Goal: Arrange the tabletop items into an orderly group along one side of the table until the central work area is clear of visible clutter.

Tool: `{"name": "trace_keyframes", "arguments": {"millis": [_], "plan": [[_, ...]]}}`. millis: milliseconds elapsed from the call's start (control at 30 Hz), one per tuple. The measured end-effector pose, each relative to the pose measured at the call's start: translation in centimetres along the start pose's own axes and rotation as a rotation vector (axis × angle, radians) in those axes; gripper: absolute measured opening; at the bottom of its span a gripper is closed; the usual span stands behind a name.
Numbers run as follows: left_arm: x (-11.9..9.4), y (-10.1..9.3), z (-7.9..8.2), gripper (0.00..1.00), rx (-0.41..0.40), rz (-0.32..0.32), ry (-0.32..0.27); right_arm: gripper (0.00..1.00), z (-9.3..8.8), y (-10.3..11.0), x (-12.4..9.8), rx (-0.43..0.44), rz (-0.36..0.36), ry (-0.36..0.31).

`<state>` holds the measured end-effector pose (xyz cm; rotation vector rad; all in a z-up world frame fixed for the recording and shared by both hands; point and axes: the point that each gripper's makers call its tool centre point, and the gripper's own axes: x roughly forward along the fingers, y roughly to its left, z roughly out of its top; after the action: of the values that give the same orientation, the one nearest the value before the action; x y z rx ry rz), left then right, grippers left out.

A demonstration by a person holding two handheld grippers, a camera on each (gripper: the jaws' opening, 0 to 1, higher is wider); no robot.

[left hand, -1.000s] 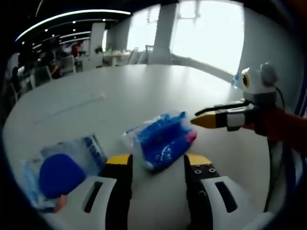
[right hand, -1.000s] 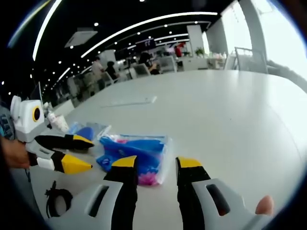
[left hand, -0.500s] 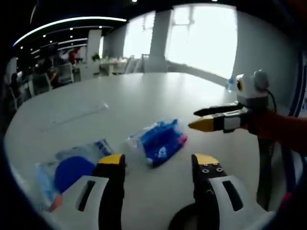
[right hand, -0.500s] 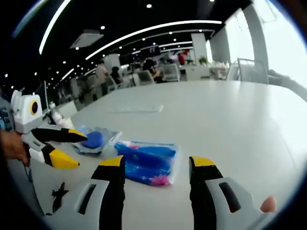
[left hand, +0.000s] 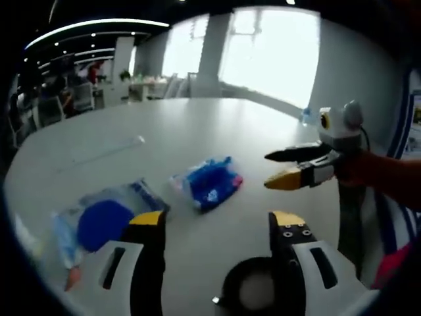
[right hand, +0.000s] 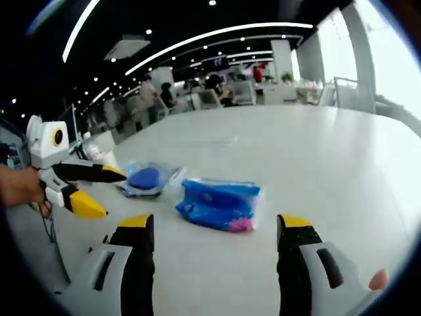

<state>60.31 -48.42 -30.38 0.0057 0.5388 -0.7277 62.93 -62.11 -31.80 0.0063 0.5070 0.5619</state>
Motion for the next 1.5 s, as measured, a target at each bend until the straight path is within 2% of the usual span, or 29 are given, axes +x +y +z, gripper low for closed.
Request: {"name": "trace_keyframes", "arguments": {"millis": [100,367,500,767,833,967,1067,1200,1367,1500], "plan": [[-1.1,-0.1,-0.8,0.64,-0.006,-0.010,0.011,0.81,-0.3,1.0,-0.4,-0.011,0.008,0.002],[-4.2,-0.4,-2.7,0.69,-0.009,-0.031,0.036,0.80,-1.1,3.6,-1.6,-0.026,0.026,0.015],[-5.7,-0.3,-4.2,0.70,-0.008,-0.042,0.066,0.79,-1.7,5.3,-2.2,-0.032,0.030,0.016],[-7.7,-1.7,-7.6,0.72,-0.019,-0.096,0.137,0.77,-3.8,8.4,-3.2,-0.043,0.035,0.046],[-8.1,-2.1,-8.4,0.72,-0.006,-0.110,0.154,0.74,-4.5,9.2,-3.5,-0.048,0.038,0.066],[-8.4,-3.1,-10.0,0.72,0.025,-0.141,0.194,0.69,-5.9,10.6,-4.0,-0.051,0.043,0.099],[-8.3,-3.6,-10.6,0.70,0.056,-0.158,0.204,0.65,-6.4,11.4,-4.2,-0.047,0.045,0.111],[-7.7,-4.2,-11.3,0.69,0.076,-0.175,0.223,0.60,-7.9,12.2,-3.9,-0.042,0.041,0.162],[-7.1,-4.3,-11.7,0.64,0.071,-0.182,0.235,0.49,-8.6,12.4,-3.4,-0.034,0.033,0.201],[-6.5,-4.3,-11.9,0.59,0.068,-0.175,0.239,0.45,-8.8,12.5,-2.9,-0.028,0.037,0.217]]}}
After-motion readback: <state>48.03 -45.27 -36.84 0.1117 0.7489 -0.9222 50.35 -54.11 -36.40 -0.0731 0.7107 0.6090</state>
